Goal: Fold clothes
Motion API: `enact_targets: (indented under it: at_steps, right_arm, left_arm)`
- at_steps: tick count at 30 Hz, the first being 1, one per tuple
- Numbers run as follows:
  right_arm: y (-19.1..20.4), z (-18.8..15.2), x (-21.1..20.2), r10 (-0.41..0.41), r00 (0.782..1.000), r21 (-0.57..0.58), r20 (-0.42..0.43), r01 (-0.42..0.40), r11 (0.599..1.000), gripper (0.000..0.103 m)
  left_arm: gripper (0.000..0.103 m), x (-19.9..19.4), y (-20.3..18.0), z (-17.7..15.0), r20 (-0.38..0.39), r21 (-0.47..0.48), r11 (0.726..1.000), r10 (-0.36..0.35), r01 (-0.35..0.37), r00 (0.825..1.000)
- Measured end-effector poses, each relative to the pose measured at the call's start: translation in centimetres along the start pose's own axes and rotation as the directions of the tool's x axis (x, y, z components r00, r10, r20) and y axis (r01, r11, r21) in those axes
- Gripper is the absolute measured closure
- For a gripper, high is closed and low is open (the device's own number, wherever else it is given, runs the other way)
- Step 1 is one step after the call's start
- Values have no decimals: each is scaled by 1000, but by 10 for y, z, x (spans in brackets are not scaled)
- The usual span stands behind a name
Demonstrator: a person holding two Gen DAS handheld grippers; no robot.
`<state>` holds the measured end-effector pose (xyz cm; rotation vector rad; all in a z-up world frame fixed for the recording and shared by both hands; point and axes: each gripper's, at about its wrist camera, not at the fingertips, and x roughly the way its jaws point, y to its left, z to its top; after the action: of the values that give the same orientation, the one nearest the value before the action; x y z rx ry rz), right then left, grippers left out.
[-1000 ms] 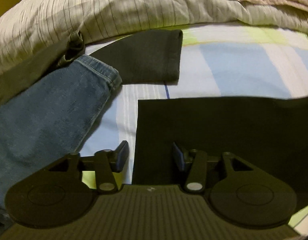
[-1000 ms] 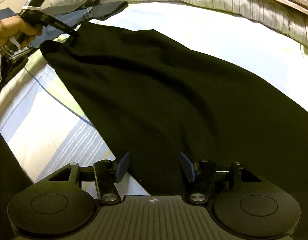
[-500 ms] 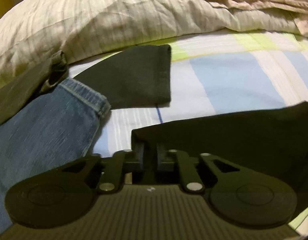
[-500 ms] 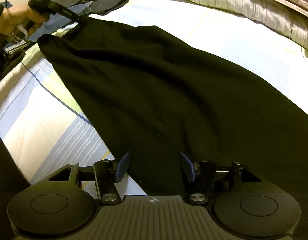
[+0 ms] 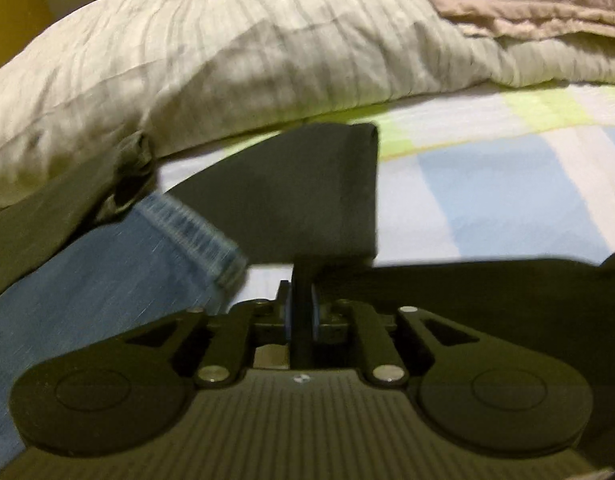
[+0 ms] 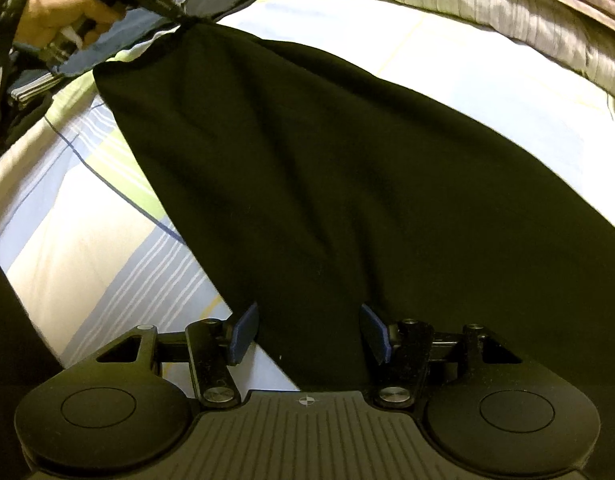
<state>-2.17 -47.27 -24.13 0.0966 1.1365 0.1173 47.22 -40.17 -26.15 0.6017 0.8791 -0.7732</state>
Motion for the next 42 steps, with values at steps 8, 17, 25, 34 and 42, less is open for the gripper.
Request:
enact_targets:
  at_steps: [8, 17, 25, 34, 42]
  right_arm:
    - [-14, -20, -43, -32, 999, 116, 36, 28, 993, 43]
    - [-92, -86, -81, -210, 978, 393, -11, 197, 898, 43]
    - [-135, -178, -157, -359, 926, 578, -117, 357, 734, 43]
    - [-165, -302, -203, -299, 912, 734, -282, 406, 545, 43]
    - [-179, -327, -230, -244, 922, 652, -300, 385, 653, 42]
  left_arm:
    - [86, -56, -29, -35, 42, 127, 992, 5, -10, 999]
    - [83, -63, -110, -85, -30, 360, 931, -47, 55, 998]
    - [81, -123, -154, -91, -34, 313, 946, -78, 85, 996]
    - [65, -210, -305, -165, -175, 409, 850, -285, 332, 943]
    - [57, -260, -406, -230, -344, 426, 834, -210, 352, 915]
